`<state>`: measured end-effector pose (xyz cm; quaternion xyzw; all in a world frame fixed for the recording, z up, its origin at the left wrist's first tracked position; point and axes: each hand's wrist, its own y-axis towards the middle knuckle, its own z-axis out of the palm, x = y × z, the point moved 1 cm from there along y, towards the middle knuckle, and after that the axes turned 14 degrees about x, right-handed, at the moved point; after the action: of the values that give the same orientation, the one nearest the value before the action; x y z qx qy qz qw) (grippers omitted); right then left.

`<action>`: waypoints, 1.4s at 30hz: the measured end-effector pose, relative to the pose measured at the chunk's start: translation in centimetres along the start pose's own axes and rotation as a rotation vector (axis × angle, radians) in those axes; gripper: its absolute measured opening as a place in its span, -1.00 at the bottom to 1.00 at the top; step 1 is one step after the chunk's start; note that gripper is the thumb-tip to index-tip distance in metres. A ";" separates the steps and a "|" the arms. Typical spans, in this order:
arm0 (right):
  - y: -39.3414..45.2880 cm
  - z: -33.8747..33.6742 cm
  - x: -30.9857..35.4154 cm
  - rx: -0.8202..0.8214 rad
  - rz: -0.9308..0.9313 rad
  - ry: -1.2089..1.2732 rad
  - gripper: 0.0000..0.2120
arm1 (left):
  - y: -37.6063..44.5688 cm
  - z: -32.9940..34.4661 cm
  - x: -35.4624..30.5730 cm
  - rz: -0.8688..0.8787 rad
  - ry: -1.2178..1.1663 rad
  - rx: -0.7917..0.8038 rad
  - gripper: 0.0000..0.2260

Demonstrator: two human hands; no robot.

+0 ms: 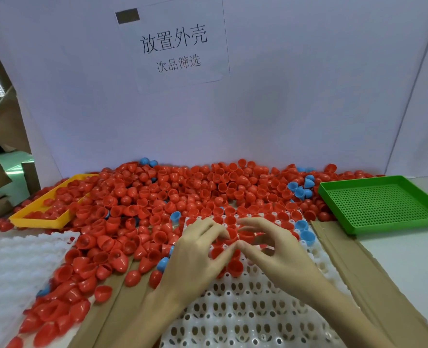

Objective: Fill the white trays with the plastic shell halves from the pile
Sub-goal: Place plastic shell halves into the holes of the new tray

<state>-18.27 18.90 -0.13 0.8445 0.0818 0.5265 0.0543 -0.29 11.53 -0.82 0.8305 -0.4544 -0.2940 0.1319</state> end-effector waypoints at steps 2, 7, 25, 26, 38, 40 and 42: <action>-0.1 0.2 0.2 0.004 -0.029 -0.038 -0.74 | -0.6 -0.1 -0.2 -0.027 -0.065 0.000 -0.86; -0.3 0.5 0.3 -0.018 -0.079 -0.077 -0.71 | -1.3 0.0 0.1 -0.135 -0.197 -0.023 -0.54; -0.4 0.2 0.8 0.046 -0.119 0.193 -0.71 | -1.2 -0.5 -0.5 -0.166 -0.635 0.082 -0.60; -0.4 0.2 1.0 0.043 -0.116 0.179 -0.72 | -1.3 -0.5 -0.5 -0.192 -0.702 0.098 -0.58; -0.6 0.7 1.0 -0.023 -0.041 0.126 -0.91 | -1.3 -0.2 0.0 -0.175 -0.661 0.087 -0.48; -0.5 0.3 0.7 -0.082 -0.011 0.096 -0.85 | -1.2 -0.2 0.0 -0.154 -0.573 0.053 -0.52; -0.4 -0.1 0.4 -0.128 0.006 -0.011 -0.83 | -1.2 -0.3 0.0 -0.118 -0.471 0.045 -0.64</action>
<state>-18.20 19.39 0.19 0.8425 0.0453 0.5260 0.1071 0.70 12.13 -1.12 0.7668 -0.4297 -0.4766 -0.0137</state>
